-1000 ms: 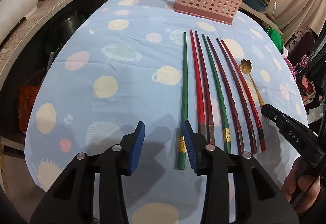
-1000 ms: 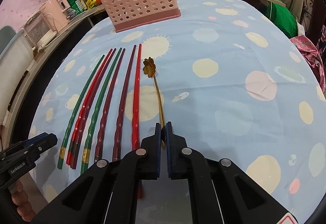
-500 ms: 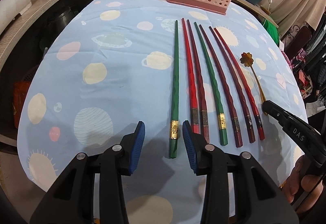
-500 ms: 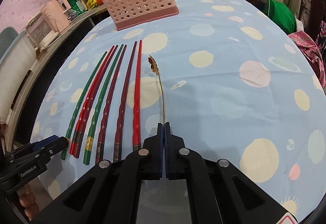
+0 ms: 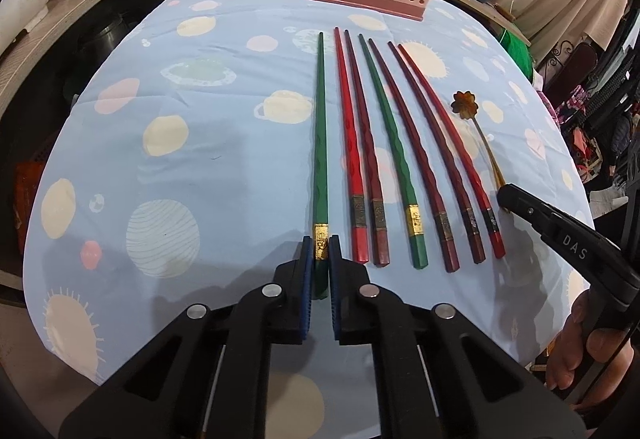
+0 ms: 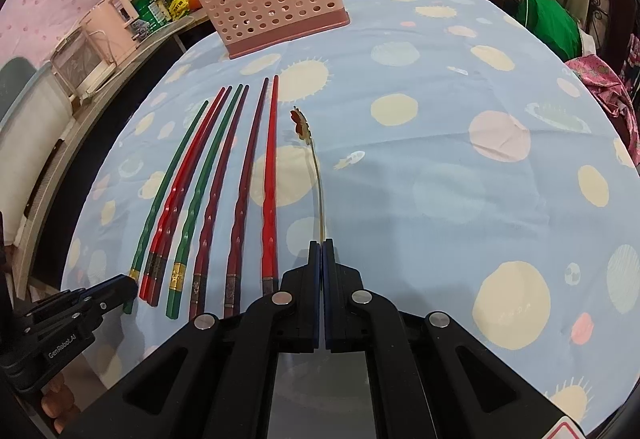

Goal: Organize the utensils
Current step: 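Lift the green chopstick into the basket with the left tool while the right tool drops the spoon in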

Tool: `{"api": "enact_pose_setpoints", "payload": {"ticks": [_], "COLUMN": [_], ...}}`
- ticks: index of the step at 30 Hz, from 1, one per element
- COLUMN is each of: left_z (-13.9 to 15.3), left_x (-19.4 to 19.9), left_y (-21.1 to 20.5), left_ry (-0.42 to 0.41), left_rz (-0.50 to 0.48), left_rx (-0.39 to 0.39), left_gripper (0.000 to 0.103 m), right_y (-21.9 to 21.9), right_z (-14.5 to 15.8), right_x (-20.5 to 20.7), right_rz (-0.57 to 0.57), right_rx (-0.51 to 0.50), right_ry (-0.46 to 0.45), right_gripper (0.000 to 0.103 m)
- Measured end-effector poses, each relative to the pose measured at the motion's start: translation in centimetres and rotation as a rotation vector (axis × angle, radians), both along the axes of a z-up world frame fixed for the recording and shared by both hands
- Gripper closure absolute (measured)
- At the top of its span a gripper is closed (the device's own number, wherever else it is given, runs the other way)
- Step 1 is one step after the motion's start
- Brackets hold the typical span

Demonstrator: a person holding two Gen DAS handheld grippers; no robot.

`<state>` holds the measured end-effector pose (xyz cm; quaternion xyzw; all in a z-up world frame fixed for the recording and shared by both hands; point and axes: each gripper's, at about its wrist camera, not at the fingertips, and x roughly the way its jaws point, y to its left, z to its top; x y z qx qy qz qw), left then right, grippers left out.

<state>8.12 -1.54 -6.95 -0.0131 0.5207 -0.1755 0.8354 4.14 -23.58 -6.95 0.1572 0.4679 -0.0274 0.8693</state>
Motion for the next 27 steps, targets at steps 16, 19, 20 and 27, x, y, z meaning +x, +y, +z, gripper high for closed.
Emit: {"api": "enact_pose_setpoints", "payload": {"ticks": [16, 19, 20, 27], "left_z": [5.8, 7.5, 7.9, 11.3], "left_x": [1.2, 1.9, 2.1, 4.3], "left_y": [1.6, 1.9, 1.9, 2.5], "left_ry": [-0.101, -0.133, -0.141, -0.213], "left_rz": [0.060, 0.074, 0.078, 0.107], "left_rx": [-0.072, -0.089, -0.093, -0.113], "left_gripper": [0.096, 0.096, 0.096, 0.096], "right_y": [-1.9, -2.5, -2.7, -4.0], "right_z": [5.1, 6.3, 6.6, 8.4], "right_x": [-0.4, -0.1, 0.0, 1.2], "right_rz": [-0.054, -0.068, -0.072, -0.092], "right_rx": [0.025, 0.022, 0.023, 0.033], "right_ry": [-0.111, -0.140, -0.148, -0.186], "right_gripper": [0.101, 0.101, 0.101, 0.101]}}
